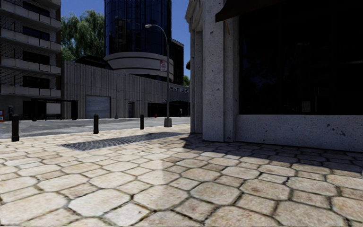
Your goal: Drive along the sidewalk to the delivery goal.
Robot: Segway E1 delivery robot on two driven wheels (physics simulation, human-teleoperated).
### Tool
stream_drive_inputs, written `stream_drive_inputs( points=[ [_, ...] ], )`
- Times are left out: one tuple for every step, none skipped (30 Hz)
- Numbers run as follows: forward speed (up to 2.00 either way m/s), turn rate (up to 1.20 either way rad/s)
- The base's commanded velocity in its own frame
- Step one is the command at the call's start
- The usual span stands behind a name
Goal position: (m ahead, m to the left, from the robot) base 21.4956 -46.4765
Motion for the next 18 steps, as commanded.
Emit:
stream_drive_inputs(
  points=[
    [1.81, 0.49],
    [1.86, 0.49],
    [1.86, 0.49],
    [1.92, 0.49],
    [1.98, 0.49],
    [1.99, 0.49],
    [2.0, 0.49],
    [2.0, 0.49],
    [2.0, 0.49],
    [2.0, 0.49],
    [1.99, 0.48],
    [1.99, 0.38],
    [1.99, 0.25],
    [1.99, 0.14],
    [1.99, 0.03],
    [1.99, 0.0],
    [1.99, 0.0],
    [1.99, 0.0]
  ],
)
